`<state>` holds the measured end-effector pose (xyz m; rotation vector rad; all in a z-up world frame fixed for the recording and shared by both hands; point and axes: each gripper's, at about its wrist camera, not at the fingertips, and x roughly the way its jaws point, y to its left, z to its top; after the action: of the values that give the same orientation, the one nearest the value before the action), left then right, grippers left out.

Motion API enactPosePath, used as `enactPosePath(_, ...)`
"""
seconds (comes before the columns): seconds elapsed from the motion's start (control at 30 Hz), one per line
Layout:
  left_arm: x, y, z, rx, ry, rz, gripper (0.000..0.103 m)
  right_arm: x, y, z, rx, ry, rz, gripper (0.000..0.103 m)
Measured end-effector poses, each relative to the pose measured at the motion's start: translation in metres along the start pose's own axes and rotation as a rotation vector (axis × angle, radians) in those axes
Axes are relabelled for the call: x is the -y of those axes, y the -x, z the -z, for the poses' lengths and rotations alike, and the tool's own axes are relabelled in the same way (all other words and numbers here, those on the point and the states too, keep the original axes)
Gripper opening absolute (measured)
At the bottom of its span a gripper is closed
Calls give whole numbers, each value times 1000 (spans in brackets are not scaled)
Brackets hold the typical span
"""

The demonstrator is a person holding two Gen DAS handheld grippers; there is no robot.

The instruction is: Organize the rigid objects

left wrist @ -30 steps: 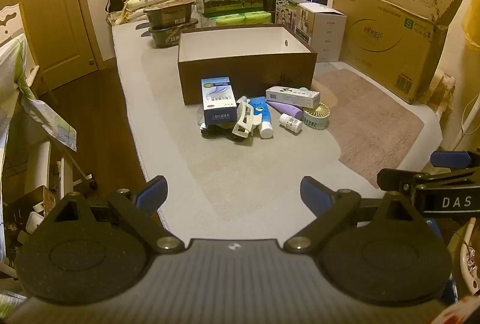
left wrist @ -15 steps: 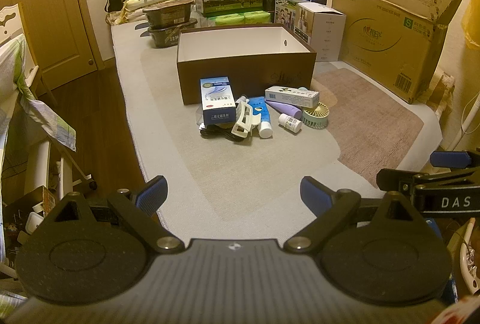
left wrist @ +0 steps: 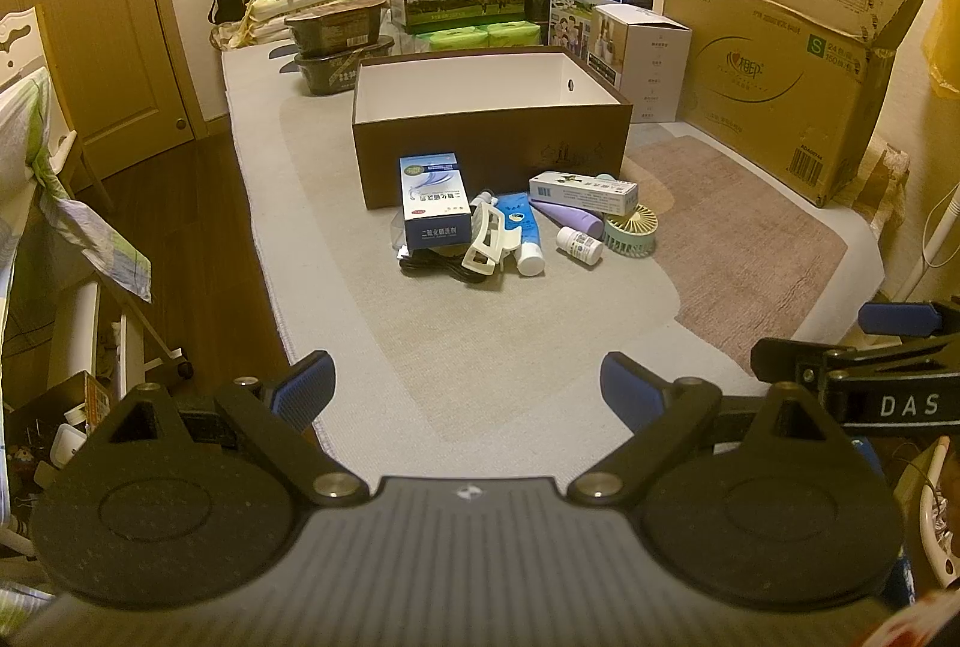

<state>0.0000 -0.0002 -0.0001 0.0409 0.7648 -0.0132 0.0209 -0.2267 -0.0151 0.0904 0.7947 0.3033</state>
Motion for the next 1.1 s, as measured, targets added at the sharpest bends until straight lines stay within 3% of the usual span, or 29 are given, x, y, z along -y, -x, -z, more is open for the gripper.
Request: enactPosePath(1.1, 6, -4, 4, -7, 0, 0, 95, 4, -6, 2, -5, -2, 0, 102)
